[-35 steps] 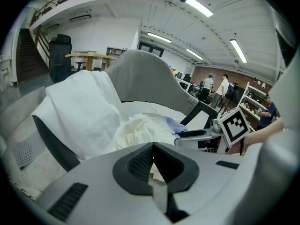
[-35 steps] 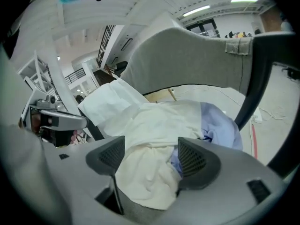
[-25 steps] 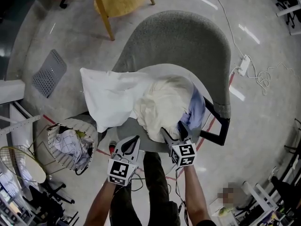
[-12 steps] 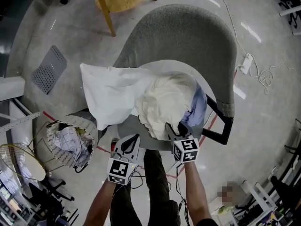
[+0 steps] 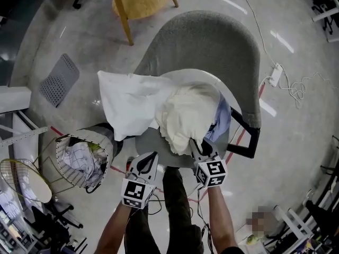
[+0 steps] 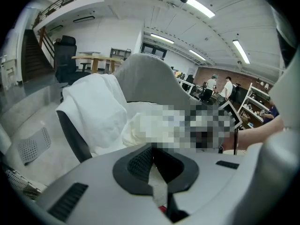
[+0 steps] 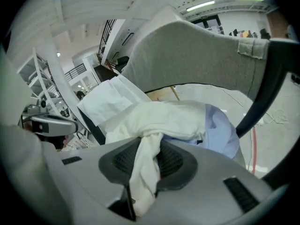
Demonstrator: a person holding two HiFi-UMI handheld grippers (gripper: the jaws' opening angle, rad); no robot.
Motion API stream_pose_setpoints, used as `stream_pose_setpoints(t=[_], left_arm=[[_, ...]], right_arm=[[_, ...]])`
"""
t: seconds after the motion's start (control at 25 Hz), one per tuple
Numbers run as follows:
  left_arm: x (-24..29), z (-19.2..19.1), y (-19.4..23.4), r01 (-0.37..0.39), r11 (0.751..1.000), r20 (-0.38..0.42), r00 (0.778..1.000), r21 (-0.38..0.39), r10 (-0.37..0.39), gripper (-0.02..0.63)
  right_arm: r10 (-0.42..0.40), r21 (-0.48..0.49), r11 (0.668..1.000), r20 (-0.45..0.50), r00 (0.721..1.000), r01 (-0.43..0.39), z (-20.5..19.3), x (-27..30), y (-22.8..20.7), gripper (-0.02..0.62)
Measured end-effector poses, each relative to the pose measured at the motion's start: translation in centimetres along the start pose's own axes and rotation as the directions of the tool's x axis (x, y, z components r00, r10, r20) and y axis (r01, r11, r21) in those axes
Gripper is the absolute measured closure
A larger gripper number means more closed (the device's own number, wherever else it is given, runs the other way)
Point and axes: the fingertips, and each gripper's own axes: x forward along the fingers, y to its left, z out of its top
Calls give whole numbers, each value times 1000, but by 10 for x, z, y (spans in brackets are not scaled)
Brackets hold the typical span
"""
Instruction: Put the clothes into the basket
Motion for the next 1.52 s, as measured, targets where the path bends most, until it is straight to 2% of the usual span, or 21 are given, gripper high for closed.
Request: stream_pose_setpoints(t=[0.24, 0.44, 0.8, 1.28, 1.52], left_arm=[[-28, 25, -2, -5, 1000, 35, 999, 19, 4, 600], [-55, 61, -5, -14, 998, 88, 996, 57, 9, 600], [-105, 125, -14, -25, 995, 175, 984, 101, 7, 600], [-196, 205, -26, -63, 987, 308, 951, 147, 15, 600], [-254, 231, -22, -107, 985, 373, 927, 133, 51, 600]], right_arm=[[-24, -2, 1000, 80, 997, 24, 36, -31, 10, 483], [-50, 1, 999, 151, 987, 51, 75, -62, 20, 483], [-51, -45, 997, 256, 965, 65, 149, -117, 57, 483], [-38, -107, 991, 377, 925, 84, 240, -204, 120, 484], [-19, -159, 983, 425, 905, 95, 284, -252, 164, 483]])
